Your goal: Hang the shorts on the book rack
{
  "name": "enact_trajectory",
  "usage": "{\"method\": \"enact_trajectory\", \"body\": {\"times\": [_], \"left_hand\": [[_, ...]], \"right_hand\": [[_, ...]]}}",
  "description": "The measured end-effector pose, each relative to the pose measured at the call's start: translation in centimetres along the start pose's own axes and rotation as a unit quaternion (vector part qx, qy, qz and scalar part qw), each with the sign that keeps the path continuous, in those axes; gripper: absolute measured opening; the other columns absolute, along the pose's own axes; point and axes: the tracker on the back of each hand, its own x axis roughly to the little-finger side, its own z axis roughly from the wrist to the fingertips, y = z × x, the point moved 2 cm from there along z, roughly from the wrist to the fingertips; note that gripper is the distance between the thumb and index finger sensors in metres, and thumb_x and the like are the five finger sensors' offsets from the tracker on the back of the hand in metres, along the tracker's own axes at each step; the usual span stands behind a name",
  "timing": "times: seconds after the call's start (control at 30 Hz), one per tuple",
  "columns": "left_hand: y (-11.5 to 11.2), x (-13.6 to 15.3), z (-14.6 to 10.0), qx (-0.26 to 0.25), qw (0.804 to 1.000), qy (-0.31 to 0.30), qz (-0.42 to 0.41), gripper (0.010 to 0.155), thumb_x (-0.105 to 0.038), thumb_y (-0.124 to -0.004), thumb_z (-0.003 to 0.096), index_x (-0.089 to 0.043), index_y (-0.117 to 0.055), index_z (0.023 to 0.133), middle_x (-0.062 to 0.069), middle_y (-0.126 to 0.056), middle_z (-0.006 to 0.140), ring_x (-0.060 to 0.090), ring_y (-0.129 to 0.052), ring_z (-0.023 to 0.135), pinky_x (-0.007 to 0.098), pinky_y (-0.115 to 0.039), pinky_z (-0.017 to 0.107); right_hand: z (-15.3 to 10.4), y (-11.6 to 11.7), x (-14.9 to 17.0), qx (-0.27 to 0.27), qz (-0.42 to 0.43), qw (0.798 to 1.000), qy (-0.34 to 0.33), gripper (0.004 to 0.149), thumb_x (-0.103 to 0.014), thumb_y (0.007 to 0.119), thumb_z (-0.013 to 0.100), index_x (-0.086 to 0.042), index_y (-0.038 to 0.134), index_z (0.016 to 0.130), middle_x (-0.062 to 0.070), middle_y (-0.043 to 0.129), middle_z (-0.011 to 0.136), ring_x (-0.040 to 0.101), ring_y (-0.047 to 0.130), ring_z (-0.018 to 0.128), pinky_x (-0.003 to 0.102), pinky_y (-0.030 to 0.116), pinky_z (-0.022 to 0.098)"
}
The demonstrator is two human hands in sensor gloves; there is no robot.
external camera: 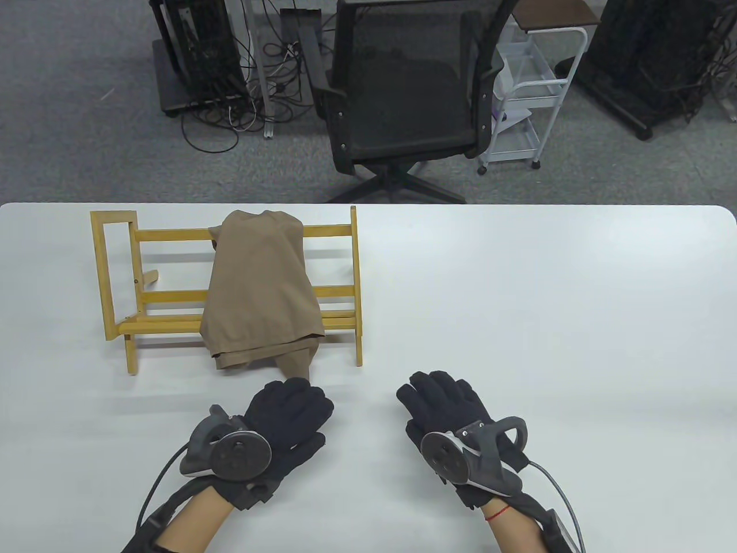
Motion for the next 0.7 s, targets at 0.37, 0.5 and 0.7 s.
{"method": "enact_trajectory", "body": {"times": [0.37, 0.5, 0.7], "left_hand": [[-0.10, 0.07, 0.04, 0.005, 1.000, 0.002, -0.006, 0.056, -0.050, -0.071, 0.0496, -0.024, -0.075, 0.099, 0.006, -0.080, 0.103, 0.043, -0.072, 0.099, 0.067, -0.056, 0.065], [-0.19, 0.08, 0.07, 0.008, 1.000, 0.003, -0.007, 0.056, -0.050, -0.071, 0.0496, -0.024, -0.074, 0.099, 0.006, -0.080, 0.103, 0.042, -0.072, 0.099, 0.067, -0.056, 0.065], [-0.35, 0.10, 0.13, 0.013, 1.000, 0.003, -0.009, 0.056, -0.050, -0.071, 0.0496, -0.024, -0.074, 0.099, 0.007, -0.080, 0.103, 0.043, -0.072, 0.099, 0.067, -0.056, 0.065]], "right_hand": [[0.05, -0.07, -0.01, -0.002, -0.001, 1.000, 0.001, 0.056, -0.054, 0.075, 0.044, -0.040, 0.067, 0.098, -0.006, 0.069, 0.111, 0.027, 0.074, 0.102, 0.047, 0.067, 0.075], [0.05, -0.05, 0.04, -0.001, -0.001, 1.000, 0.002, 0.056, -0.054, 0.075, 0.044, -0.040, 0.067, 0.098, -0.007, 0.069, 0.111, 0.027, 0.074, 0.102, 0.047, 0.067, 0.075], [0.06, -0.05, 0.05, -0.001, -0.001, 1.000, 0.002, 0.055, -0.054, 0.075, 0.044, -0.040, 0.067, 0.098, -0.007, 0.069, 0.111, 0.027, 0.074, 0.102, 0.047, 0.067, 0.075]]}}
